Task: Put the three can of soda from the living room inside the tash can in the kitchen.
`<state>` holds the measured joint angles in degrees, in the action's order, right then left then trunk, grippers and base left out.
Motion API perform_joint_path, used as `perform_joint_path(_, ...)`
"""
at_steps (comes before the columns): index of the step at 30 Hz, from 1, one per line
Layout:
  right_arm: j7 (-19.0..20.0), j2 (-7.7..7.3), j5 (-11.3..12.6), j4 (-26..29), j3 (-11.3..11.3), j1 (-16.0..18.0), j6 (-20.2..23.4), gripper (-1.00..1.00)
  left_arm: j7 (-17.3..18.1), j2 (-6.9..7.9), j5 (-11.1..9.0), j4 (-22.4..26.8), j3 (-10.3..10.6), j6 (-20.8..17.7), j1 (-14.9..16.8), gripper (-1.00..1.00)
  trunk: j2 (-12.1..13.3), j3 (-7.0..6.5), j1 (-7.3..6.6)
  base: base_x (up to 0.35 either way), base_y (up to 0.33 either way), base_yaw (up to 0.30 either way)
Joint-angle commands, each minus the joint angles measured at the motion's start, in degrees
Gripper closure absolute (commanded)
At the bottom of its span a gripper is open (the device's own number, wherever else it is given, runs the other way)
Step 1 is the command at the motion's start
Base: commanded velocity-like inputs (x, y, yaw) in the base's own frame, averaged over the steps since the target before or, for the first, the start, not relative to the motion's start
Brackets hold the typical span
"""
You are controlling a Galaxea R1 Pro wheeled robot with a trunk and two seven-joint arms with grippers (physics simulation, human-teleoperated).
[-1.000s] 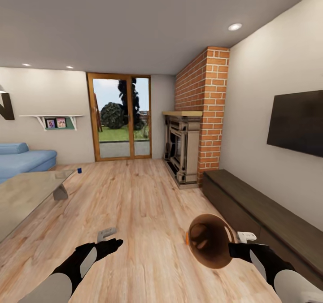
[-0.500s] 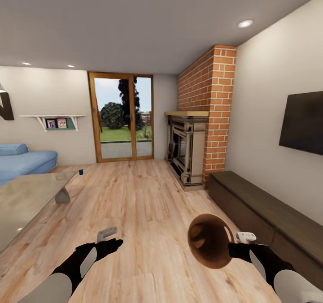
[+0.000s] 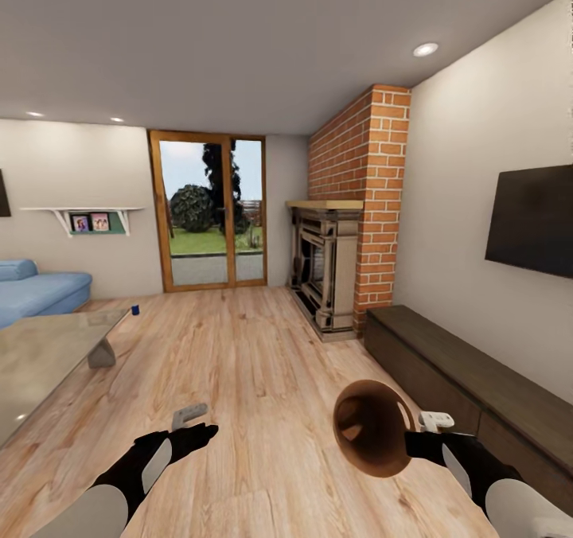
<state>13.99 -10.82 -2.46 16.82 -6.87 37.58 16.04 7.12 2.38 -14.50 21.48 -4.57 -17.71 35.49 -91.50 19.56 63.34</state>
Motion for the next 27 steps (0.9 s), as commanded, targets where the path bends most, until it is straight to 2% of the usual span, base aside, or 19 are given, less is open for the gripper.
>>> perform_joint_path(1,0.3,0.01,0.7,0.1,-0.4,0.0,0.0,1.0,0.0,0.0,0.0,0.0,0.0,0.0,0.0,-1.0,0.0,-0.02,0.0,0.0,0.001,-0.024)
perform_joint_path(27,0.3,0.04,0.7,0.1,-0.4,0.0,0.0,1.0,0.0,-0.02,0.0,0.0,0.0,0.0,0.0,-1.0,0.0,-0.1,0.0,0.0,0.0,-0.013)
